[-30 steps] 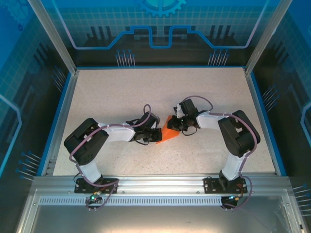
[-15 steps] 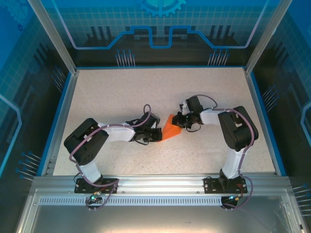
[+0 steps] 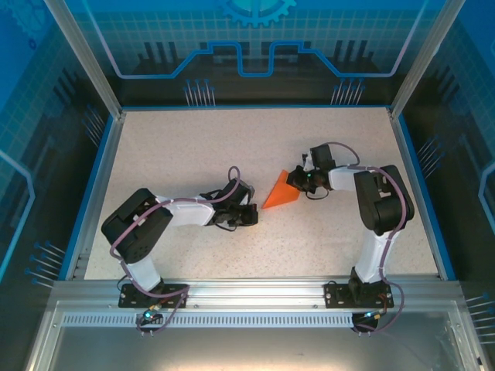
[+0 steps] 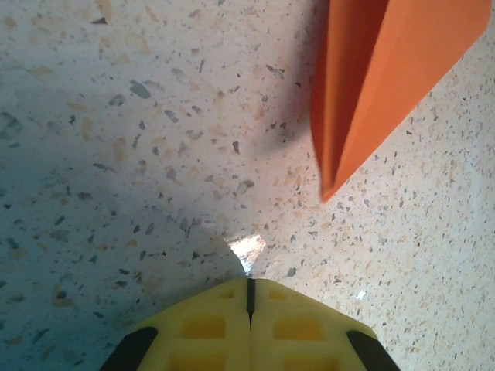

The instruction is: Fold a paper plane with a square sheet of paper (pick it up from the middle)

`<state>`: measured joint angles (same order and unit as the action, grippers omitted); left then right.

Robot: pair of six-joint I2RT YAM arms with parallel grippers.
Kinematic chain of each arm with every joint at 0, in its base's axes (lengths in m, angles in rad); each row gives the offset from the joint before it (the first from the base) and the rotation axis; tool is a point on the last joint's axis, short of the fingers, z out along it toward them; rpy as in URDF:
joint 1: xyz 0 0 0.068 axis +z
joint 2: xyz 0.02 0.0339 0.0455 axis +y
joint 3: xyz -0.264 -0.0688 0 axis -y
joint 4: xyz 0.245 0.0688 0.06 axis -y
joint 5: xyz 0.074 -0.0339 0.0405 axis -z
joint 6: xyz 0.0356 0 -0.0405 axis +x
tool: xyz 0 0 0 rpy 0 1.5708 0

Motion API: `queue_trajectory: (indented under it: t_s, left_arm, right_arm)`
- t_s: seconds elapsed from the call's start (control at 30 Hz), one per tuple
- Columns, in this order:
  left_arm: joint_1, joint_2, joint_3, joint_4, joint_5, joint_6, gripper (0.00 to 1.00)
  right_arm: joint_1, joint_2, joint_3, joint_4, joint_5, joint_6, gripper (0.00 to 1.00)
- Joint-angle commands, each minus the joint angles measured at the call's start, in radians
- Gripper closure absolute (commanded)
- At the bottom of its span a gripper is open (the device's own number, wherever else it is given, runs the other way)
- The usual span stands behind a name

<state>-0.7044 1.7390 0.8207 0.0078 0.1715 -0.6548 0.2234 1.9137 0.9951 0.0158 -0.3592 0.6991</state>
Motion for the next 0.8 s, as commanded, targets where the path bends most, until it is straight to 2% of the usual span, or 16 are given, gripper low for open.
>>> queue_trajectory:
  t_s: [0.0,0.17,0.33,0.53,0.77]
  left_arm:
    - [-0.004,-0.027,-0.029,-0.162,-0.013,0.016,1.00]
    - [0.000,-0.130,0.026,-0.163,-0.022,0.043,0.99]
    - [0.002,-0.201,0.055,-0.086,-0.007,0.044,0.88]
    - [0.002,-0.139,0.067,0.016,0.029,0.013,0.87]
    - [-0.002,-0.047,0.087,0.121,0.096,-0.025,0.89]
  right_arm:
    - [-0.006,0.030,0.016,-0.032,0.037,-0.037,0.89]
    - [0.069,0.011,0.008,-0.067,-0.011,-0.064,0.89]
    - [0.162,-0.039,-0.037,-0.036,-0.058,-0.021,0.88]
    - [0.247,-0.082,-0.055,-0.016,-0.056,0.031,0.88]
    - [0.232,-0.123,-0.041,-0.054,-0.009,0.011,0.87]
